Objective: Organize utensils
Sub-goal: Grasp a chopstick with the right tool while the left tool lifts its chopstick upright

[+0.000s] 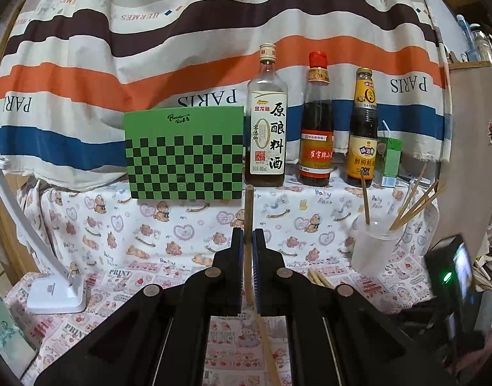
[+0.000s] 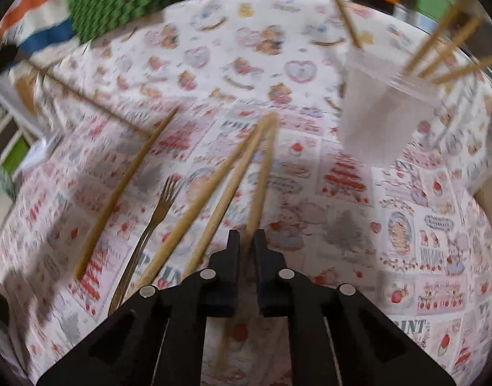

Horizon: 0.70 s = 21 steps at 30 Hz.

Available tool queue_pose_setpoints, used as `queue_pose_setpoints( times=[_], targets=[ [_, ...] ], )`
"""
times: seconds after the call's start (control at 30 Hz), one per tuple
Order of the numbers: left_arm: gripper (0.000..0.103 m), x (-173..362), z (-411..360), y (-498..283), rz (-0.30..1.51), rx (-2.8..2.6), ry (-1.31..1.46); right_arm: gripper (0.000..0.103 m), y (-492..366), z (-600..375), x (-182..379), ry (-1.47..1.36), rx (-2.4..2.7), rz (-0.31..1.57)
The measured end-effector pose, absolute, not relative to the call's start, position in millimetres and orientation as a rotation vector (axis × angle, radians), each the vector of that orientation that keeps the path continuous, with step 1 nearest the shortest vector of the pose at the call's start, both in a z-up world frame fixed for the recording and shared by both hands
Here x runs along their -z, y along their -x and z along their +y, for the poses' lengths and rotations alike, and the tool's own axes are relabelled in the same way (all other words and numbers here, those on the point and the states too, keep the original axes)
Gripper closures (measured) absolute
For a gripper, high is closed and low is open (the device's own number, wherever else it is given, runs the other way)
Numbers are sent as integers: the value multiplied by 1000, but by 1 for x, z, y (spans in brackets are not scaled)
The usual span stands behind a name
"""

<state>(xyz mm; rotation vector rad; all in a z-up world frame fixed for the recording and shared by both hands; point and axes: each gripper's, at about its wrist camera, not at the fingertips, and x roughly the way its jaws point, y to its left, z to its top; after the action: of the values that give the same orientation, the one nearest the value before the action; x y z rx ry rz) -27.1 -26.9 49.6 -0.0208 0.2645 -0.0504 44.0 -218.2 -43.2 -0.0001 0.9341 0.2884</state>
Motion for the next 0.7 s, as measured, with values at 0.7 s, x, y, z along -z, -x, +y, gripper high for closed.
queue_pose_setpoints(
  times=[0.7],
  targets=[
    [98, -44, -29, 19, 289, 62, 11, 96, 15, -282, -54, -253, -249, 354]
  ],
)
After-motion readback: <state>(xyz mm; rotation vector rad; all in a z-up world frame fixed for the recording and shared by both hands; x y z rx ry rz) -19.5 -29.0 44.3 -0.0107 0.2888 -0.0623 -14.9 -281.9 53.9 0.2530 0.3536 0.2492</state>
